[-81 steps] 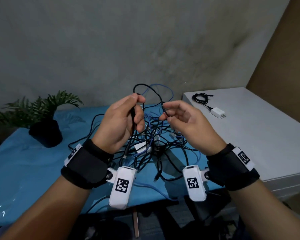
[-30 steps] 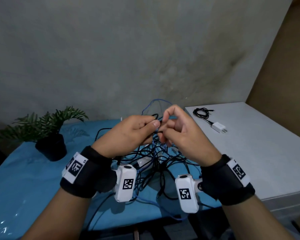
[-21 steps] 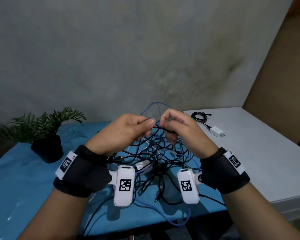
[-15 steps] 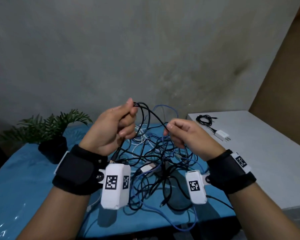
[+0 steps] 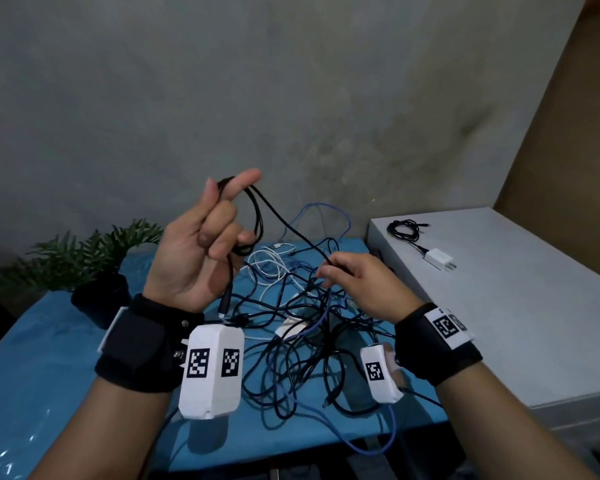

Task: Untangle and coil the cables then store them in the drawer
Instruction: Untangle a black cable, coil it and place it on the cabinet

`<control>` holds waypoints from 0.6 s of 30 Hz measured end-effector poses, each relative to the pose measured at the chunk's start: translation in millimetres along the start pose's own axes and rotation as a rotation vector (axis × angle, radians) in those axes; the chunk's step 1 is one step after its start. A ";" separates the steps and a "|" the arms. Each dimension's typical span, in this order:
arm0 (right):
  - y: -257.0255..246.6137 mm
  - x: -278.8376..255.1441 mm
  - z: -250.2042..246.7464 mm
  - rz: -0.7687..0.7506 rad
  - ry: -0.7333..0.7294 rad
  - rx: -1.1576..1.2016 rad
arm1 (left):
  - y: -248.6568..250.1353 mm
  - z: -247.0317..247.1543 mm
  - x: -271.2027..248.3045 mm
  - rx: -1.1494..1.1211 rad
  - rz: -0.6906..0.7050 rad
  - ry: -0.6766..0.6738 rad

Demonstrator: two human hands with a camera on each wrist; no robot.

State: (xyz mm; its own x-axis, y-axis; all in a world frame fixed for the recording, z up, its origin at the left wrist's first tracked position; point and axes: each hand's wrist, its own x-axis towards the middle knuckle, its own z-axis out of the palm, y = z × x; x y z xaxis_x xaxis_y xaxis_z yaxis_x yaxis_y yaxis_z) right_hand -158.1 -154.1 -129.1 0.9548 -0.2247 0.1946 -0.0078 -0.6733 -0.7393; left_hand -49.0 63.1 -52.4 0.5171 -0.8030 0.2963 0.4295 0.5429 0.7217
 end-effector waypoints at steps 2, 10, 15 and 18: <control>5.9 3.0 1.3 0.003 0.005 -0.086 | -3.7 2.9 0.5 0.111 0.039 0.065; -18.2 13.7 -3.1 0.022 0.253 0.676 | -15.6 1.5 6.3 0.246 0.076 0.137; -34.6 11.8 -19.5 -0.166 0.302 0.744 | -21.6 -11.4 8.8 0.326 0.052 0.191; -35.5 7.5 -16.1 -0.152 0.250 0.622 | -33.0 -14.9 11.6 0.460 0.020 0.235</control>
State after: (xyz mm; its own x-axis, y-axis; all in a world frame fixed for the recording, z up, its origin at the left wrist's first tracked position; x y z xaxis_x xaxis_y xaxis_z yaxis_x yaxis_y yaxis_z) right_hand -155.5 -143.3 -91.0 0.8338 -0.3659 0.4133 0.3643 -0.1977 -0.9100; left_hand -46.2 39.5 -82.1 0.6966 -0.6883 0.2025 0.0754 0.3509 0.9334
